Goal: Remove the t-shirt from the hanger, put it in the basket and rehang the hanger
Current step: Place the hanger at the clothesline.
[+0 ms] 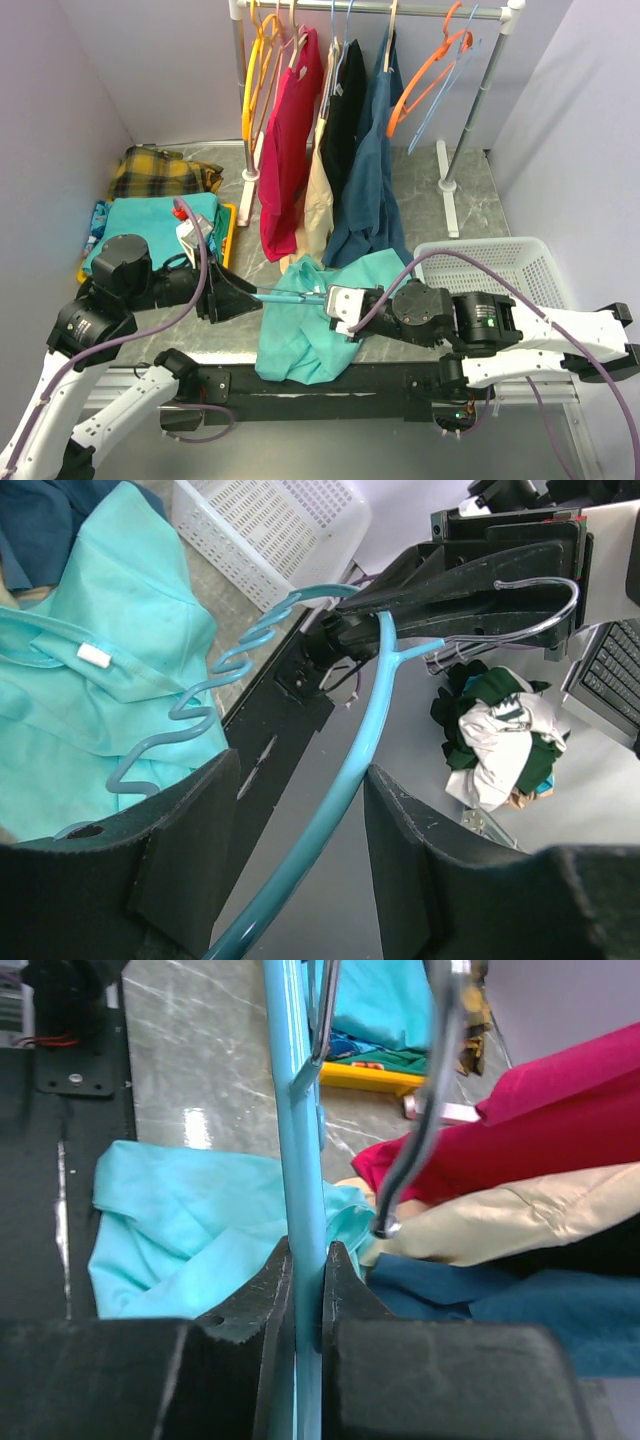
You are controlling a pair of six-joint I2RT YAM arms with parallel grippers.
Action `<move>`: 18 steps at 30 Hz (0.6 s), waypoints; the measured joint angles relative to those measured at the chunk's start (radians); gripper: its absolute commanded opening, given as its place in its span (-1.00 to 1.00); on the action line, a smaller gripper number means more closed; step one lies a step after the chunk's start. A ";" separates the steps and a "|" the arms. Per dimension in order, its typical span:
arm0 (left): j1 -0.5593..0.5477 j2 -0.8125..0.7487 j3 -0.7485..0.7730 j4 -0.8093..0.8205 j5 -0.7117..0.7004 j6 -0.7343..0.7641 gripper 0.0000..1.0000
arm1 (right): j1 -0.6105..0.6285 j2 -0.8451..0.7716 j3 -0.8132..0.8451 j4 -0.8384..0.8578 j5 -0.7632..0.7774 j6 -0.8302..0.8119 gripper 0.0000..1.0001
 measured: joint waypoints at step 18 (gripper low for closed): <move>-0.014 -0.054 0.186 0.024 -0.043 0.156 0.72 | -0.067 0.050 0.260 -0.151 -0.348 0.199 -1.00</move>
